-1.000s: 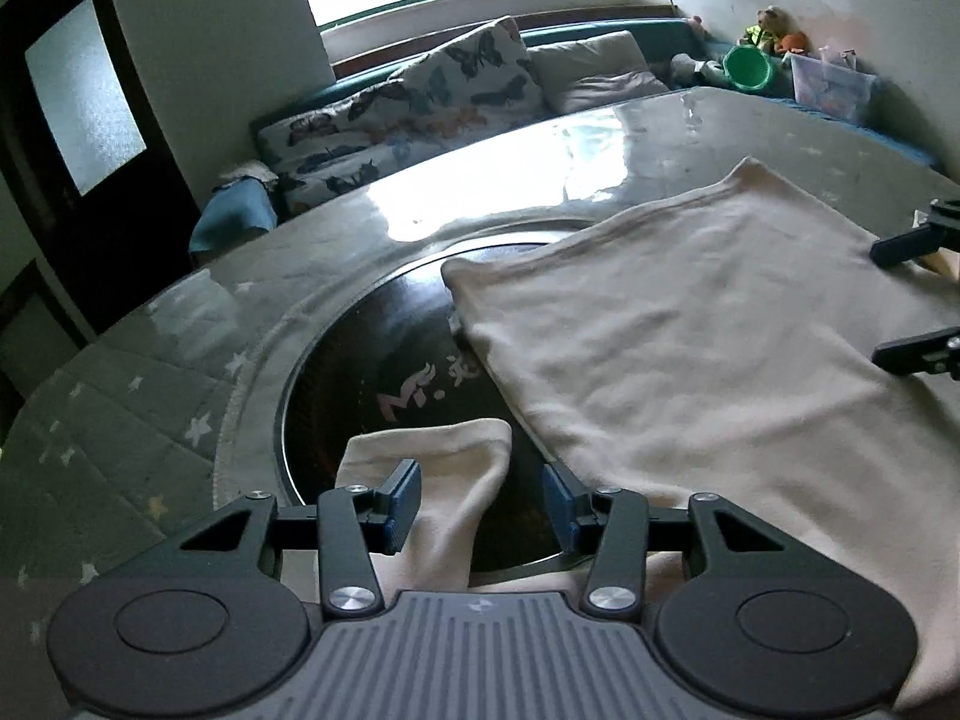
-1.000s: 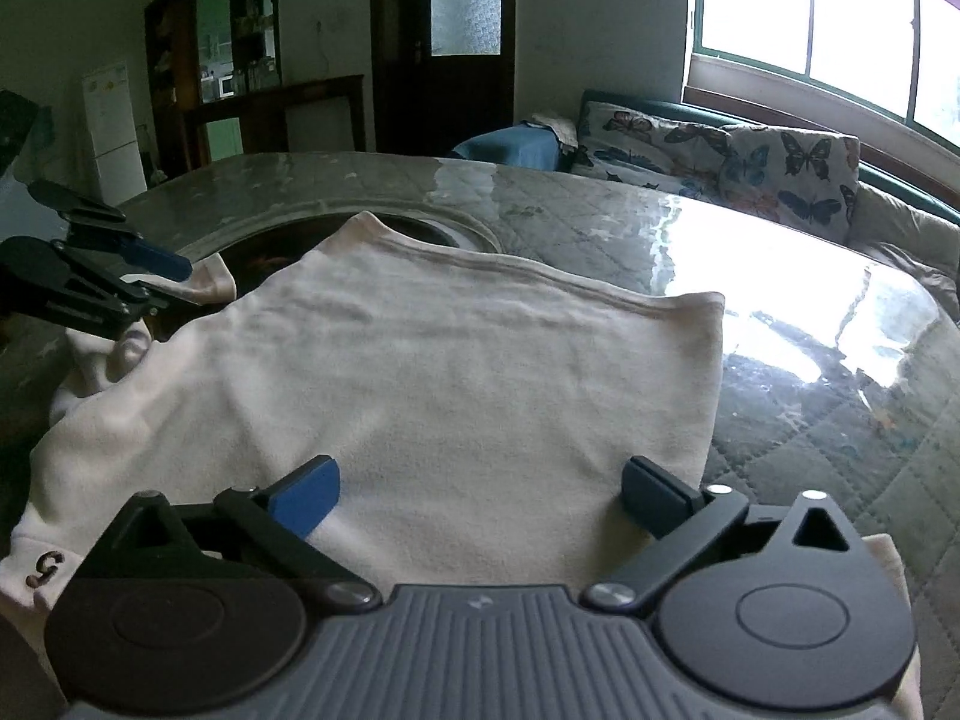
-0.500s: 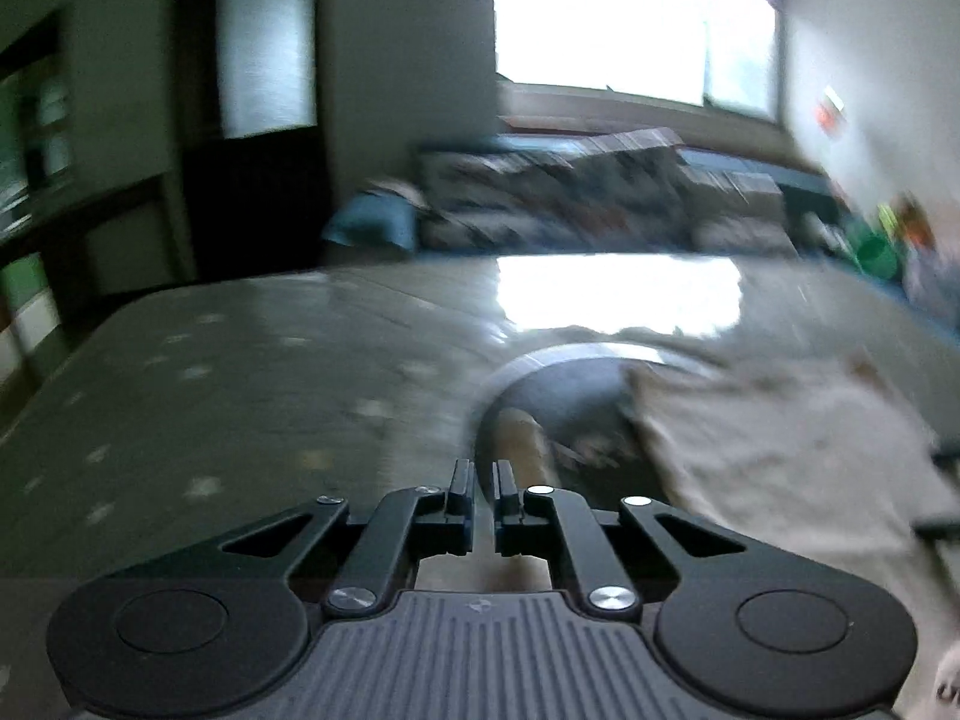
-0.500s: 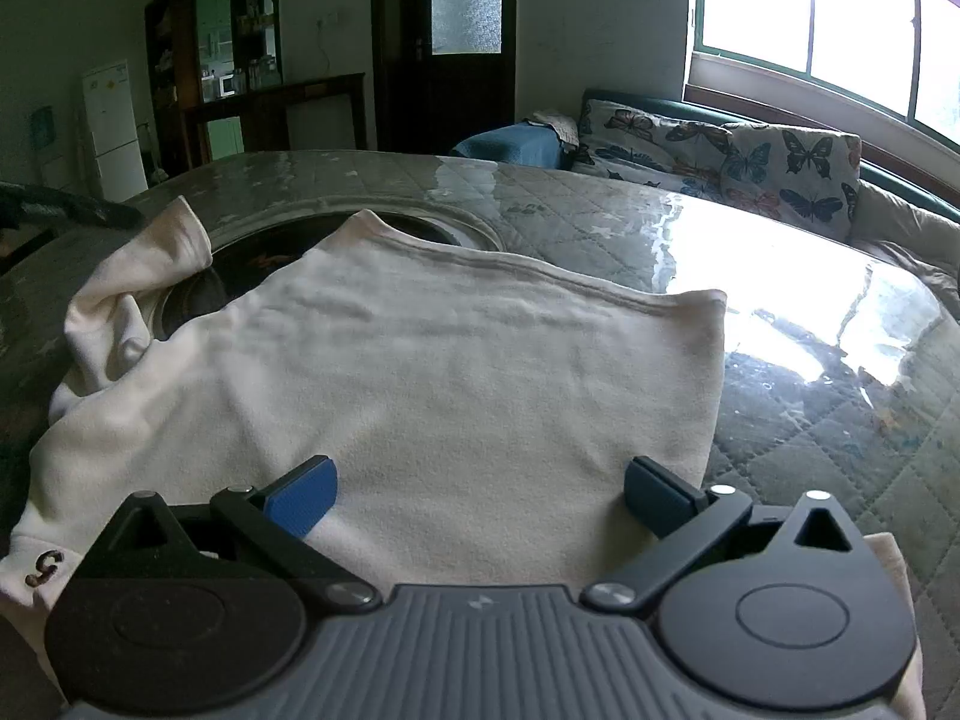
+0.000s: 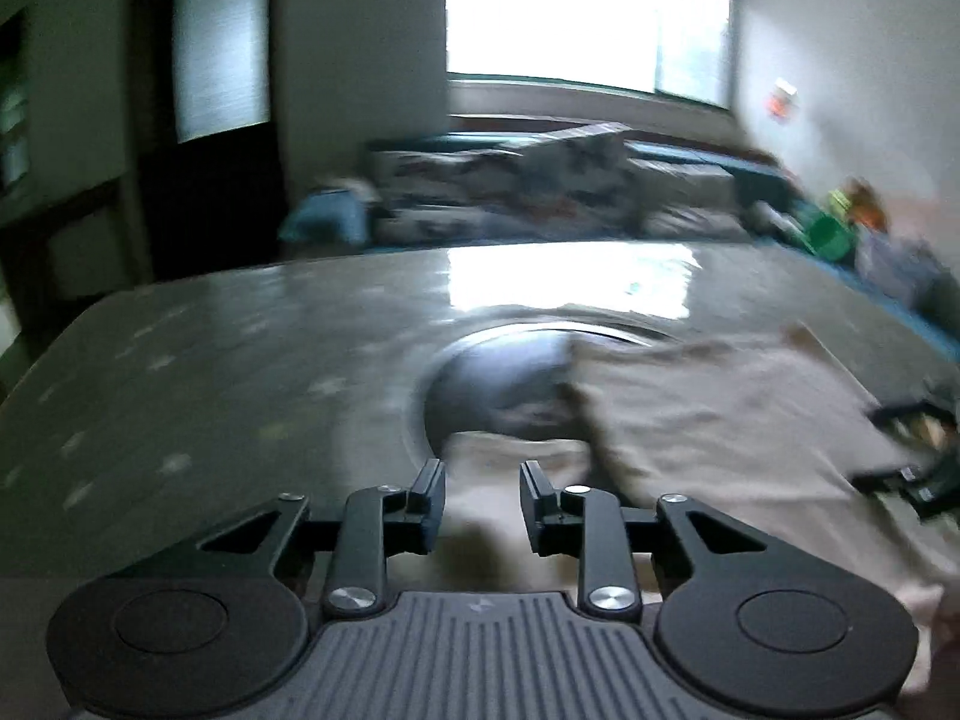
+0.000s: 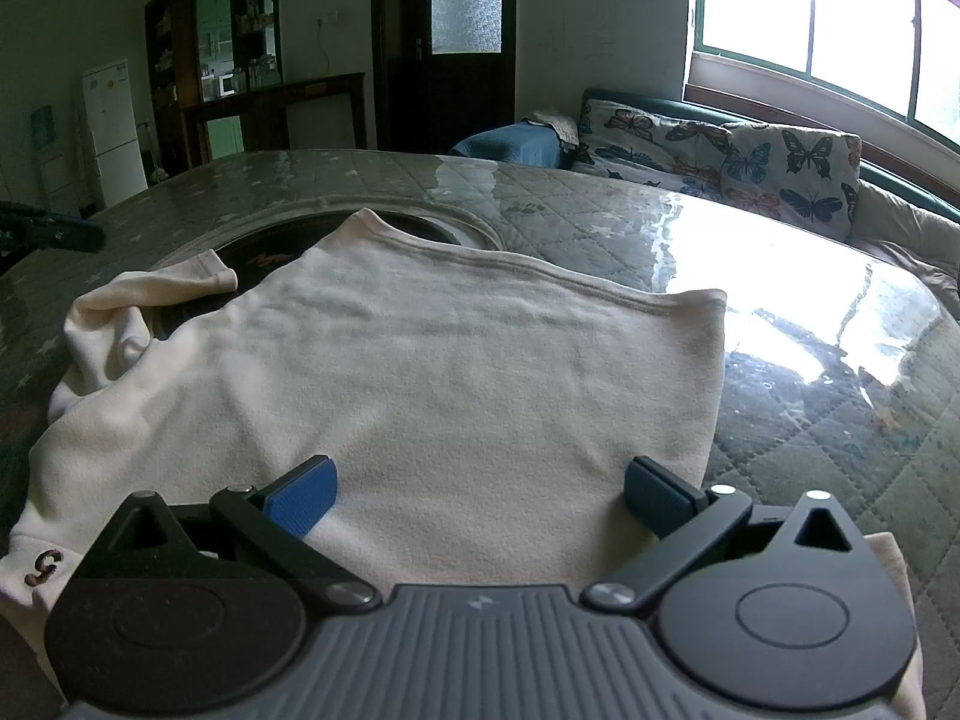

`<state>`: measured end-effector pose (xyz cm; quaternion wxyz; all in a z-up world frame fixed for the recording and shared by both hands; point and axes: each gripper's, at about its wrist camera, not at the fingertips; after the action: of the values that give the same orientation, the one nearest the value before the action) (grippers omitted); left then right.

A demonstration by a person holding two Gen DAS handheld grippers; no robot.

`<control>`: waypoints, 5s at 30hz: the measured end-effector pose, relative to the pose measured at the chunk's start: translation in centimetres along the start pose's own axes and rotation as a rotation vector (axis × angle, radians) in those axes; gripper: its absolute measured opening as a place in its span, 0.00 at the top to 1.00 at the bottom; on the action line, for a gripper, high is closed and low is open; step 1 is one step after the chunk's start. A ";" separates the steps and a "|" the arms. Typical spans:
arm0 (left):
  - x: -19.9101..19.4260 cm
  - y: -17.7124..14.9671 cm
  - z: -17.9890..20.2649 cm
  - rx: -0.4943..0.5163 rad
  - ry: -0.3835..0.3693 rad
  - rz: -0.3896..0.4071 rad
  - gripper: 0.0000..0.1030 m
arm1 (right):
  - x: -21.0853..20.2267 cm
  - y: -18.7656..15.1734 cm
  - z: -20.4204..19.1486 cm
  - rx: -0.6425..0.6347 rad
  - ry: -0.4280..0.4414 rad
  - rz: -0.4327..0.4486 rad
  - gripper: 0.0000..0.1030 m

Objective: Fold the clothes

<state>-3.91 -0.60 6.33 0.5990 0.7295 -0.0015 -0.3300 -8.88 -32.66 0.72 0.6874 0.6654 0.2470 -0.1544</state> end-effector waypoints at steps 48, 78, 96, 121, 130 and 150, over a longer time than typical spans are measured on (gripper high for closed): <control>-4.9 -4.9 -9.4 -0.265 0.320 -0.056 0.40 | 0.1 0.0 -0.1 0.009 0.002 0.001 0.00; -4.2 -4.1 -3.3 0.005 0.230 0.014 0.55 | 0.0 0.0 -0.2 0.007 0.002 -0.003 0.00; -5.2 -6.3 6.5 0.140 -0.329 -0.083 0.63 | 0.2 0.0 -0.2 0.004 0.000 -0.002 0.00; -3.2 -5.2 -0.3 -0.029 -0.090 -0.150 0.62 | 0.1 0.0 -0.2 0.005 0.001 -0.002 0.00; -6.1 -4.7 0.5 0.014 -0.139 -0.134 0.62 | 0.1 0.0 -0.1 0.004 0.001 -0.002 0.00; -5.8 -5.1 4.6 0.129 -0.312 -0.269 0.60 | -5.4 0.8 0.1 0.008 -0.011 0.023 0.00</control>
<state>-12.65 -0.89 4.33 0.4943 0.6999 -0.0180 -0.5152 -12.96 -33.33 4.33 0.6876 0.6701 0.2351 -0.1513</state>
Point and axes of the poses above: each gripper's, at about its wrist camera, not at the fingertips, and x roughly the way its jaws point, z to its right, y to its top, and after that the axes turned 7 degrees about z, right-handed
